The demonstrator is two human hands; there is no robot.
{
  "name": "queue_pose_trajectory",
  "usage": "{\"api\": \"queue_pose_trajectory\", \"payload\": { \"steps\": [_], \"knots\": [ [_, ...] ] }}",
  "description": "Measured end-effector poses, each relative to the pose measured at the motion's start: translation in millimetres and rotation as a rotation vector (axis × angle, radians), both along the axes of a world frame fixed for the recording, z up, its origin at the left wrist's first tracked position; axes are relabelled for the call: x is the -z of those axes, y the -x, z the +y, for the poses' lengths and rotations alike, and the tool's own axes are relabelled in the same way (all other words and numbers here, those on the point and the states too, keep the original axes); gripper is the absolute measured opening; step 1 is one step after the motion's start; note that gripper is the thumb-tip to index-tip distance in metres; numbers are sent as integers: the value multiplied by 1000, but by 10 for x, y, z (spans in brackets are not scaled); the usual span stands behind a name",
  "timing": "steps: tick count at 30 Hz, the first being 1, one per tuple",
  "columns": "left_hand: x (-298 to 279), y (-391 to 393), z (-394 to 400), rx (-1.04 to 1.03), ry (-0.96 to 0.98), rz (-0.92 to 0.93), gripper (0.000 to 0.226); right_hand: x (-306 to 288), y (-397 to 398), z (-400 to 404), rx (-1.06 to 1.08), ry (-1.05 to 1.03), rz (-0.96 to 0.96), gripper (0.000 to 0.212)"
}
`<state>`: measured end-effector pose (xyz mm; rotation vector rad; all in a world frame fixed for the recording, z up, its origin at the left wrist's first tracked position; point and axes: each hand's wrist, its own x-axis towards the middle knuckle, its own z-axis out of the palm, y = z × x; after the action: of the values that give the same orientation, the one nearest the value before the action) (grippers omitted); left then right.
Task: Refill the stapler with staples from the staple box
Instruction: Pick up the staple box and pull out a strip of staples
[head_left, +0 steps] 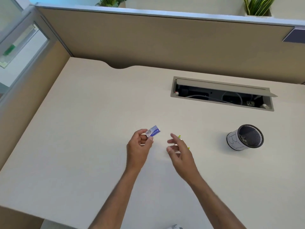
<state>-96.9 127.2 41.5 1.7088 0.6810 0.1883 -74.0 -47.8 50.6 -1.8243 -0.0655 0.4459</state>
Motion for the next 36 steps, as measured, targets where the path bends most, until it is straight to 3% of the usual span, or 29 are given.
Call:
{"api": "queue_pose_trajectory", "payload": {
  "steps": [4, 15, 24, 36],
  "knots": [
    [-321, 376, -43, 29, 208, -65, 32, -219, 35, 71, -86, -125, 2, 58],
    [-858, 789, -189, 45, 401, -171, 40, -546, 346, 55, -83, -250, -129, 33],
    [-943, 760, -311, -94, 457, -196, 9, -679, 398, 57, -67, -216, -224, 32],
    [-995, 799, -386, -184, 522, -181, 6, -811, 332, -60, 8, -276, -15, 24]
  ]
}}
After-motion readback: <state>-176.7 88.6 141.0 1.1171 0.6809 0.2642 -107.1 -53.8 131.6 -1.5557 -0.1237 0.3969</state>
